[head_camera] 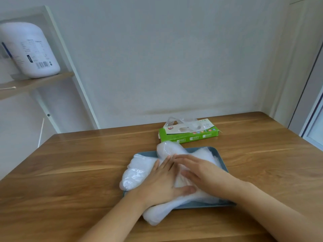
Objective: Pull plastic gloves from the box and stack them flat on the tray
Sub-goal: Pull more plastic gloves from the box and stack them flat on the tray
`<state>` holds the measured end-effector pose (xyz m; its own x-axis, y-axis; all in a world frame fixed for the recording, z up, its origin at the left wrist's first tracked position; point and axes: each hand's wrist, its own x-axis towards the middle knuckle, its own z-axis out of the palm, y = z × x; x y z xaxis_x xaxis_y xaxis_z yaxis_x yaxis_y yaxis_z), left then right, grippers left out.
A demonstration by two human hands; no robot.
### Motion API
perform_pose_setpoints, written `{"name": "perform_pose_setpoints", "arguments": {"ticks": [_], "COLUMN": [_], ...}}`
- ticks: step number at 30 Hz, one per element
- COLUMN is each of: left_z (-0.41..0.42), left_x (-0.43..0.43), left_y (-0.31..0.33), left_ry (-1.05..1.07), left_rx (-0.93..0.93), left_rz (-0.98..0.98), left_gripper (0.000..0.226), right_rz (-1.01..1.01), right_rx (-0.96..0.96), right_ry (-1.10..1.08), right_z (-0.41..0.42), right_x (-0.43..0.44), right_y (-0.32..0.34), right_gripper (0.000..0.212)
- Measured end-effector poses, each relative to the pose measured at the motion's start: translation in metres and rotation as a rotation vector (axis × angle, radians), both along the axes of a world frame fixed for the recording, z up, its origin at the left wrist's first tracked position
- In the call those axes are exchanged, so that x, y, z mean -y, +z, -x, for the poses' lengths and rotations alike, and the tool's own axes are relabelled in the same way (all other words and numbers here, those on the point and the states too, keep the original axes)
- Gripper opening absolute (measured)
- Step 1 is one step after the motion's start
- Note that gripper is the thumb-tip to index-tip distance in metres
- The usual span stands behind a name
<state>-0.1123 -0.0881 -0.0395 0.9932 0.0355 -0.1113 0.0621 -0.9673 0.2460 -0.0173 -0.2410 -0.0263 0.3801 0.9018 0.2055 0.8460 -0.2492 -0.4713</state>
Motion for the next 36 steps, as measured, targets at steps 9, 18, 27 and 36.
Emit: {"name": "perform_pose_setpoints", "arguments": {"ticks": [9, 18, 27, 36], "left_z": [0.014, 0.032, -0.015, -0.081], "left_x": [-0.026, -0.073, -0.090, -0.066], "left_y": [0.007, 0.041, 0.072, 0.052], "left_ry": [0.053, 0.108, 0.272, 0.168], "left_rx": [-0.192, -0.290, 0.147, -0.086], "left_rz": [-0.051, -0.086, 0.394, 0.455], "left_gripper": [0.113, 0.111, 0.050, 0.046], "right_rz": [0.608, 0.732, -0.041, -0.144], "right_rx": [0.165, 0.097, 0.019, 0.035], "right_ry": [-0.032, -0.018, -0.464, -0.545], "right_z": [-0.010, -0.026, -0.086, -0.126], "right_x": [0.015, 0.012, -0.029, -0.068], "right_y": [0.003, 0.020, 0.046, 0.017], "right_gripper": [0.091, 0.099, 0.034, 0.042]}}
